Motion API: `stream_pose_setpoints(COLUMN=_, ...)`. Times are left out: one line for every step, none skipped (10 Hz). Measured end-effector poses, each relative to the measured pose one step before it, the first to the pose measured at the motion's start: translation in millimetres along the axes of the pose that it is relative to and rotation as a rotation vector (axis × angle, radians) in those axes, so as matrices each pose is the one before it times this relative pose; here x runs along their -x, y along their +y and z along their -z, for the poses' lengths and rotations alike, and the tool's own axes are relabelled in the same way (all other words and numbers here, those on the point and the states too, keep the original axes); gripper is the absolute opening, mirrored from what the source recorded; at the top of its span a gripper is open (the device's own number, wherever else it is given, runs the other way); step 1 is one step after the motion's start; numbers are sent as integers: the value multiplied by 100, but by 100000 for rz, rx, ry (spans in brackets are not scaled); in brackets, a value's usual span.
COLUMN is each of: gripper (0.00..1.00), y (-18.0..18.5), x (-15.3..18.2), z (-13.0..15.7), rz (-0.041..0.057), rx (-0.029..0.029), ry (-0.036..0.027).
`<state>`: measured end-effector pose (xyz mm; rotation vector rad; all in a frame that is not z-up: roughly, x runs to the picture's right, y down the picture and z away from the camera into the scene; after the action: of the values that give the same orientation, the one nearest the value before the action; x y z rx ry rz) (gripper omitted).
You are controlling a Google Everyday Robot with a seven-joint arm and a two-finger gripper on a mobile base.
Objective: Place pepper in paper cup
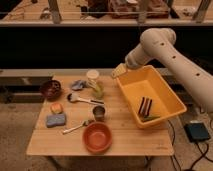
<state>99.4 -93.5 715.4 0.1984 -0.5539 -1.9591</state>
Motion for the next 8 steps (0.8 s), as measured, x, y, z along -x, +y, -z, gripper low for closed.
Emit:
stream_pose_setpoints(gripper=80, y=80, x=148, z=-13, rz=1172, rx=720, ry=-295)
stream_pose_setpoints(gripper=80, y=268, x=562, z=361, rz=2539, rx=1631, ry=344)
stream_pose_setpoints(gripper=80, y=568, x=699, z=394, rz=1994, rx=1466, ry=571)
stream_pose_setpoints(gripper=80, y=666, x=1119, z=662, rz=3259, rx=1310, ry=763)
stream_pose_setpoints(gripper=80, y=982, x=1987, z=1060, rz=4180, rx=1327, ry=987)
stream_pose_setpoints(gripper=80, y=1160, x=2130, z=1171, rz=2162, rx=986, ry=914)
stream_pose_setpoints(gripper=80, y=966, x=1426, z=769, rz=658, rx=771, ry=79)
stream_pose_setpoints(gripper=80, y=1658, x=1986, z=895, rz=-493, rx=585, ry=-1422)
